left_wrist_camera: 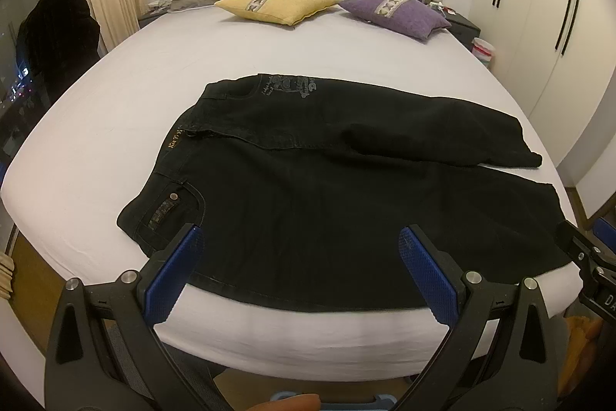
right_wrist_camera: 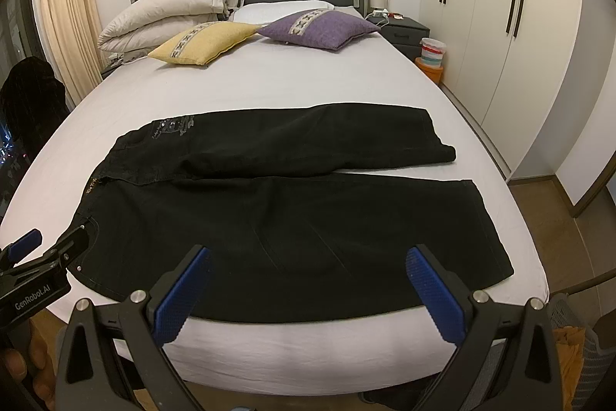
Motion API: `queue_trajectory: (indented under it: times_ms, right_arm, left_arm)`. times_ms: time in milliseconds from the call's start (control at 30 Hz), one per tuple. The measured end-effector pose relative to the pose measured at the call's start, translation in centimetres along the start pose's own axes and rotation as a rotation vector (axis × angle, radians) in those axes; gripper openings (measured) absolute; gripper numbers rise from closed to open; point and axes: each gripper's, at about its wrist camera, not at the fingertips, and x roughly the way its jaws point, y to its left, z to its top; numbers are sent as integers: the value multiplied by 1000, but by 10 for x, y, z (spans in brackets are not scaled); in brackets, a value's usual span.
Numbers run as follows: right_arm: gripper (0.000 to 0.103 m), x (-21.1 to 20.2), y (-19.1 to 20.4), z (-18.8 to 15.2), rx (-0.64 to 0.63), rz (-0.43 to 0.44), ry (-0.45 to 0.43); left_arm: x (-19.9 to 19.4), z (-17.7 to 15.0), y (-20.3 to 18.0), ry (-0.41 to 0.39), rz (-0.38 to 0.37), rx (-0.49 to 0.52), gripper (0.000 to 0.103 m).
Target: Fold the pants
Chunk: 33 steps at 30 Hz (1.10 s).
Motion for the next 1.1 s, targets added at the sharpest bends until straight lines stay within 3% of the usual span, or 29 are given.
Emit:
queue_trajectory:
  times_ms: [1100]
  right_arm:
    - [103, 11, 2, -1, -6, 22, 35]
  left_arm:
    - [15, -3, -4, 17, 17, 32, 103]
